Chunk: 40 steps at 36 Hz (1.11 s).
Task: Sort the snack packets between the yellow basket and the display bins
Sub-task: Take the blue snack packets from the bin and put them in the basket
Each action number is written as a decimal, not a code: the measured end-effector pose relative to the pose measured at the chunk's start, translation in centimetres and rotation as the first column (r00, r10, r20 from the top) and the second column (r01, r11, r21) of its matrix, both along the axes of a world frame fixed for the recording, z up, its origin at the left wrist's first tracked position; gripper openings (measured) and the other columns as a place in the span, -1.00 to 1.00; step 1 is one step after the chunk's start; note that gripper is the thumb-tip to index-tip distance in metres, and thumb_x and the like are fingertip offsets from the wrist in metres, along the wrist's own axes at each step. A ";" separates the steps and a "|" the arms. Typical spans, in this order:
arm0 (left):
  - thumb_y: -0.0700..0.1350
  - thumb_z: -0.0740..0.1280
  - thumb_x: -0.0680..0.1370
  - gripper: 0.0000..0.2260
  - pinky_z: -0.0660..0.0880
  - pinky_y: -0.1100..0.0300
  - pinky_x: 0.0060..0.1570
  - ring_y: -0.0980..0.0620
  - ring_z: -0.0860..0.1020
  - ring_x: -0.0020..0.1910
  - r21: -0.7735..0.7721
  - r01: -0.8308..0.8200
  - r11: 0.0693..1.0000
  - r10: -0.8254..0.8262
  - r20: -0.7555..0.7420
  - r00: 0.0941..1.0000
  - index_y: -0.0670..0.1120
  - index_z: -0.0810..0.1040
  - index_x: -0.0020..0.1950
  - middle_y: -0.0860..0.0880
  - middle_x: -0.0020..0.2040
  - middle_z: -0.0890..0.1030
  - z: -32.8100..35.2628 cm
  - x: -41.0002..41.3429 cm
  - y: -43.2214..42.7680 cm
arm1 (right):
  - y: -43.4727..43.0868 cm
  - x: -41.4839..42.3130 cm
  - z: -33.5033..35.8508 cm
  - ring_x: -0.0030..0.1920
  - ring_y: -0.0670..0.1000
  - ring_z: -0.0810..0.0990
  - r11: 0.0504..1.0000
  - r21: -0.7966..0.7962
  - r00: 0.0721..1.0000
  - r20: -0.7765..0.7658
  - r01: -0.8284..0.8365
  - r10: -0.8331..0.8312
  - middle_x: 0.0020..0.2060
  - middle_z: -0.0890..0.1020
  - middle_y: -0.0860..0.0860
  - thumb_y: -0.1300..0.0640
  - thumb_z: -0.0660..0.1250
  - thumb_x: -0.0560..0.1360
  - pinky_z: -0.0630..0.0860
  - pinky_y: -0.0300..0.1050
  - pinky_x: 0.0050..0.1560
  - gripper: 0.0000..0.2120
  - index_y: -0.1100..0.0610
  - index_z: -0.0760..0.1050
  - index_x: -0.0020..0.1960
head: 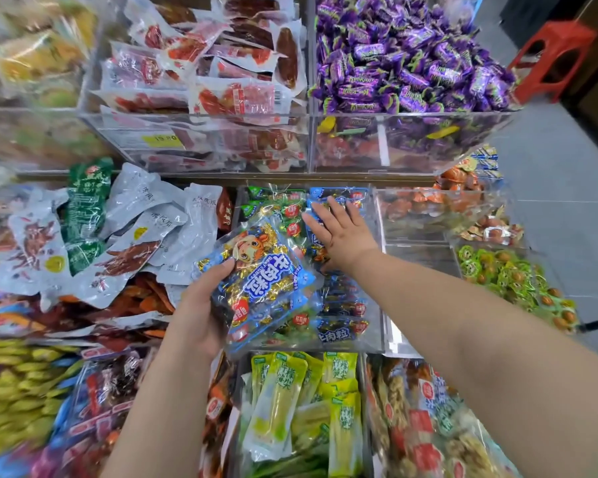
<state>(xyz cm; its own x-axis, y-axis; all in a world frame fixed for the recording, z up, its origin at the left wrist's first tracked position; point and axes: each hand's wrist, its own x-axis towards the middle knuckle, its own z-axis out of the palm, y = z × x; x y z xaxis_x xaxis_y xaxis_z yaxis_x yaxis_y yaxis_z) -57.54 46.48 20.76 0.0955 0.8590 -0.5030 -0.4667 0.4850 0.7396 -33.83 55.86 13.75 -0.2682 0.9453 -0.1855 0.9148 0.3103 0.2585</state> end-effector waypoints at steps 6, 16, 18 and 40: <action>-0.10 0.32 0.52 -0.78 0.64 -0.06 -0.25 -0.09 0.68 -0.29 0.007 -0.006 1.000 0.006 -0.036 0.999 -0.11 0.69 -0.25 -0.13 -0.19 0.70 0.7 0.3 -0.3 | -1.5 -0.8 0.5 0.45 0.22 -0.42 0.997 -0.026 0.997 0.002 0.076 -0.076 0.46 -0.42 0.06 -0.21 0.18 0.50 -0.43 0.29 0.33 0.05 0.02 -0.80 0.12; -0.01 0.42 0.28 -0.74 0.57 -0.10 0.03 -0.14 0.67 -0.17 0.015 0.069 0.998 -0.068 -0.050 0.996 -0.10 0.66 -0.11 -0.16 -0.10 0.70 1.7 1.3 -1.3 | -5.3 -0.2 3.1 0.49 0.14 0.06 0.989 0.073 0.749 -0.660 0.129 -0.049 0.47 0.18 0.12 0.04 0.24 0.56 -0.03 0.00 0.47 -0.49 0.10 0.24 0.47; -0.03 0.42 0.35 -0.79 0.62 -0.06 -0.11 -0.11 0.67 -0.22 0.019 0.029 0.999 -0.028 -0.050 0.998 -0.11 0.65 -0.10 -0.15 -0.13 0.70 1.5 1.4 -1.6 | -7.0 -0.5 4.8 0.18 0.06 0.46 0.935 -0.066 0.323 -0.928 0.348 -0.186 0.06 0.55 -0.04 0.07 0.26 0.56 0.34 -0.18 0.22 -0.80 0.07 0.57 0.12; 0.27 0.31 0.37 -0.27 0.55 -0.18 0.09 -0.19 0.58 0.17 -0.010 -0.173 0.985 0.171 -0.135 0.976 -0.13 0.37 0.41 -0.20 0.26 0.56 2.4 4.5 -5.1 | -14.9 -4.3 8.4 -0.39 -0.16 0.49 0.608 -0.766 -0.912 -0.074 -0.208 -0.405 -0.39 0.59 -0.09 0.13 0.34 0.49 0.42 -0.35 -0.30 -0.86 0.05 0.57 -0.24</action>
